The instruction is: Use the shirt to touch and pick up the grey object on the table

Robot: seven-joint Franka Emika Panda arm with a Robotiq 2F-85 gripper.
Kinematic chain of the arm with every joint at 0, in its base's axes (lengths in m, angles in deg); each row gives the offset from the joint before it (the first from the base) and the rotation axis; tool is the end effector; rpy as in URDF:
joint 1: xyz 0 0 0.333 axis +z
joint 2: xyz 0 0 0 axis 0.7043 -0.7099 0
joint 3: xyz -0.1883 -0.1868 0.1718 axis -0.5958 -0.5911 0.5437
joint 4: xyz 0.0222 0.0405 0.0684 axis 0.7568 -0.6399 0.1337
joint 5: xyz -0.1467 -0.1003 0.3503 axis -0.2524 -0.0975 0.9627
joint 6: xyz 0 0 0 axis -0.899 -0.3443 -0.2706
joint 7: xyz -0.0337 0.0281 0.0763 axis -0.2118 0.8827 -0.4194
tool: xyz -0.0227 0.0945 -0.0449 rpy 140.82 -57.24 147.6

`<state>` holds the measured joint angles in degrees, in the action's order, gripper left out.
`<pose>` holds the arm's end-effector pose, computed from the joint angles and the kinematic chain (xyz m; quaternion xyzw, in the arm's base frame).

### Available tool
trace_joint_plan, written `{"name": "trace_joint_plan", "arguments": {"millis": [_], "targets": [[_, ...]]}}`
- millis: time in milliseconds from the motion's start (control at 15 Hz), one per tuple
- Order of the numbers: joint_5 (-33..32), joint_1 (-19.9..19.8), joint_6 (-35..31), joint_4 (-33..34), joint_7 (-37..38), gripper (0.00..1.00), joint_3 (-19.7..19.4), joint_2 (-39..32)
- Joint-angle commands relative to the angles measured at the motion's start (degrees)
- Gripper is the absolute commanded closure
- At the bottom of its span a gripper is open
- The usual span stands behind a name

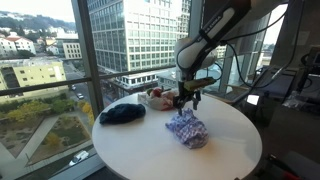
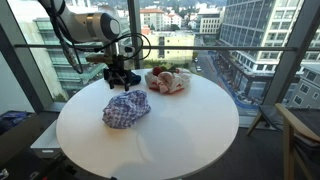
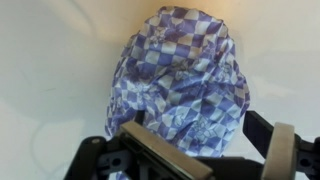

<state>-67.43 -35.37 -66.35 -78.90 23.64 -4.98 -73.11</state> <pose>0.5439 0.1280 0.2670 0.9973 -0.0030 -0.0519 0.0513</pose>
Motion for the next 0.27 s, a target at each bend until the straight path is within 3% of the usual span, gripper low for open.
{"name": "trace_joint_plan", "arguments": {"millis": [0,200], "targets": [[-1.28,1.06,0.13,-2.49,3.26,0.0,-0.52,4.14],[-2.4,1.14,0.14,-2.79,5.08,0.0,-0.58,4.79]]}}
